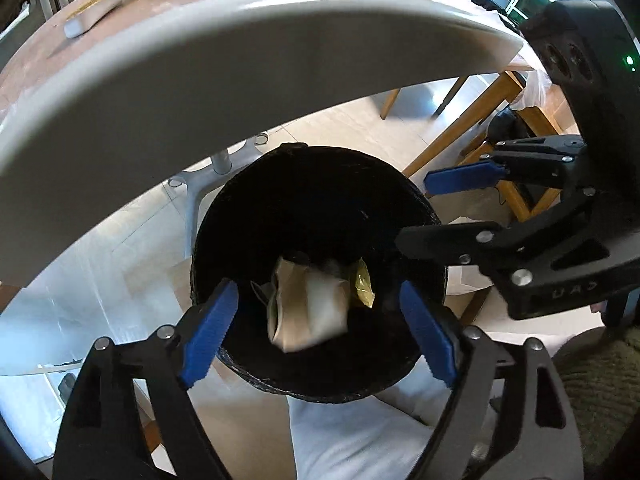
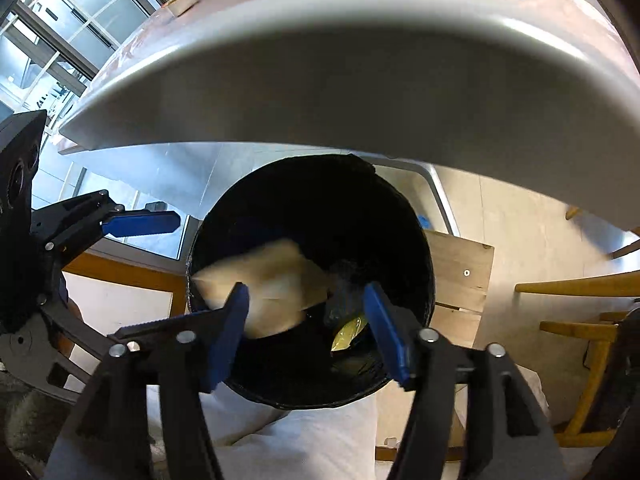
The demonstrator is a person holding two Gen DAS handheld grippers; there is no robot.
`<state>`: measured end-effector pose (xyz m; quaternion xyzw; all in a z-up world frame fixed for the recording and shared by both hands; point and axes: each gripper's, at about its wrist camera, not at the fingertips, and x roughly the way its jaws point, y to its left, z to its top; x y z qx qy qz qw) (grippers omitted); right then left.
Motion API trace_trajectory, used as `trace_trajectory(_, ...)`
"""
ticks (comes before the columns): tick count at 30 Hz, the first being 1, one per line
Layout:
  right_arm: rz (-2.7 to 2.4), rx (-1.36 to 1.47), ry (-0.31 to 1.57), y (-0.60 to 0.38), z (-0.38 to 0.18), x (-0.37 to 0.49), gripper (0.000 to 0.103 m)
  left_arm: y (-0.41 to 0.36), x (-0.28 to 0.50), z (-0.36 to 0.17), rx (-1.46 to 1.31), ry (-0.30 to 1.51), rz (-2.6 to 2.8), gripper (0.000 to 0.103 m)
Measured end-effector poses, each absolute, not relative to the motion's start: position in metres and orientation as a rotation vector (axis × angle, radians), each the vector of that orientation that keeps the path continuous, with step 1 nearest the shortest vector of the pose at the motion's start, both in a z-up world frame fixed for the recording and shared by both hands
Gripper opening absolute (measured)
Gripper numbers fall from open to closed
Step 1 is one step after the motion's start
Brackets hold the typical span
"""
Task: Collect trash
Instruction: 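Open the left gripper over the bin while the right gripper releases the snack bag into it, then move the left tool to the gold butter tin while the right tool reaches the Tempo tissue pack, then close the left gripper on the butter tin while the right gripper closes on the tissue pack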
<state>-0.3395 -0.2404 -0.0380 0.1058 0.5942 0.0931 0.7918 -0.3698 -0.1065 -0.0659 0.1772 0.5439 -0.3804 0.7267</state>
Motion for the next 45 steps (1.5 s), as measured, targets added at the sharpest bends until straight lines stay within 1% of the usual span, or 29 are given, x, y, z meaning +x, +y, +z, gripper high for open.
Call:
trace_trajectory(1, 0.197, 0.227, 1.271, -0.242, -0.036, -0.34, 0.075, -0.105, -0.37, -0.066, 0.397, 1.197, -0.834, 0.089)
trace_trajectory(2, 0.194, 0.227, 1.267, -0.244, -0.034, -0.341, 0.077, -0.104, -0.371, -0.065, 0.401, 1.194, -0.829, 0.09)
trace_trajectory(6, 0.194, 0.207, 1.236, -0.249, -0.014, -0.351, 0.078, -0.097, -0.368, -0.054, 0.387, 1.187, -0.83, 0.09)
trace_trajectory(8, 0.213, 0.193, 1.178, -0.252, 0.013, -0.362, 0.079, -0.09, -0.37, -0.037, 0.378, 1.154, -0.836, 0.09)
trace_trajectory(11, 0.208, 0.145, 1.042, -0.257, 0.06, -0.373, 0.084, -0.078, -0.378, 0.0, 0.338, 1.085, -0.862, 0.09)
trace_trajectory(12, 0.202, 0.135, 0.991, -0.258, 0.076, -0.373, 0.086, -0.072, -0.381, 0.017, 0.323, 1.046, -0.868, 0.09)
trace_trajectory(13, 0.193, 0.127, 0.92, -0.262, 0.096, -0.374, 0.091, -0.07, -0.382, 0.03, 0.314, 1.013, -0.87, 0.093)
trace_trajectory(14, 0.194, 0.126, 0.856, -0.265, 0.113, -0.373, 0.099, -0.065, -0.382, 0.048, 0.298, 0.949, -0.864, 0.097)
trace_trajectory(16, 0.229, 0.165, 0.711, -0.276, 0.144, -0.369, 0.099, -0.061, -0.379, 0.072, 0.269, 0.845, -0.835, 0.101)
trace_trajectory(18, 0.235, 0.195, 0.654, -0.281, 0.157, -0.359, 0.099, -0.055, -0.371, 0.095, 0.228, 0.708, -0.777, 0.101)
trace_trajectory(21, 0.113, 0.166, 0.692, -0.282, 0.157, -0.324, 0.099, -0.055, -0.345, 0.111, 0.171, 0.61, -0.698, 0.101)
trace_trajectory(23, 0.076, 0.15, 0.695, -0.283, 0.154, -0.309, 0.099, -0.054, -0.326, 0.113, 0.134, 0.624, -0.67, 0.101)
trace_trajectory(26, 0.03, 0.08, 0.74, -0.277, 0.14, -0.284, 0.099, -0.058, -0.304, 0.107, 0.129, 0.668, -0.657, 0.101)
trace_trajectory(30, -0.127, -0.007, 0.777, -0.277, 0.115, -0.254, 0.098, -0.066, -0.269, 0.084, 0.149, 0.808, -0.65, 0.101)
trace_trajectory(32, -0.05, 0.029, 0.804, -0.279, 0.11, -0.245, 0.092, -0.066, -0.26, 0.069, 0.151, 0.853, -0.664, 0.101)
trace_trajectory(35, 0.055, 0.084, 0.863, -0.284, 0.102, -0.225, 0.092, -0.069, -0.241, 0.052, 0.166, 0.923, -0.676, 0.101)
trace_trajectory(41, 0.15, 0.054, 0.94, -0.279, 0.088, -0.195, 0.092, -0.075, -0.221, 0.042, 0.213, 0.964, -0.7, 0.101)
trace_trajectory(42, 0.155, 0.04, 0.948, -0.277, 0.086, -0.191, 0.092, -0.077, -0.217, 0.04, 0.227, 0.963, -0.696, 0.1)
trace_trajectory(44, 0.166, 0.016, 0.968, -0.273, 0.084, -0.186, 0.087, -0.081, -0.21, 0.036, 0.248, 0.973, -0.699, 0.089)
trace_trajectory(45, 0.173, -0.001, 0.983, -0.271, 0.081, -0.182, 0.086, -0.083, -0.208, 0.035, 0.257, 0.978, -0.698, 0.087)
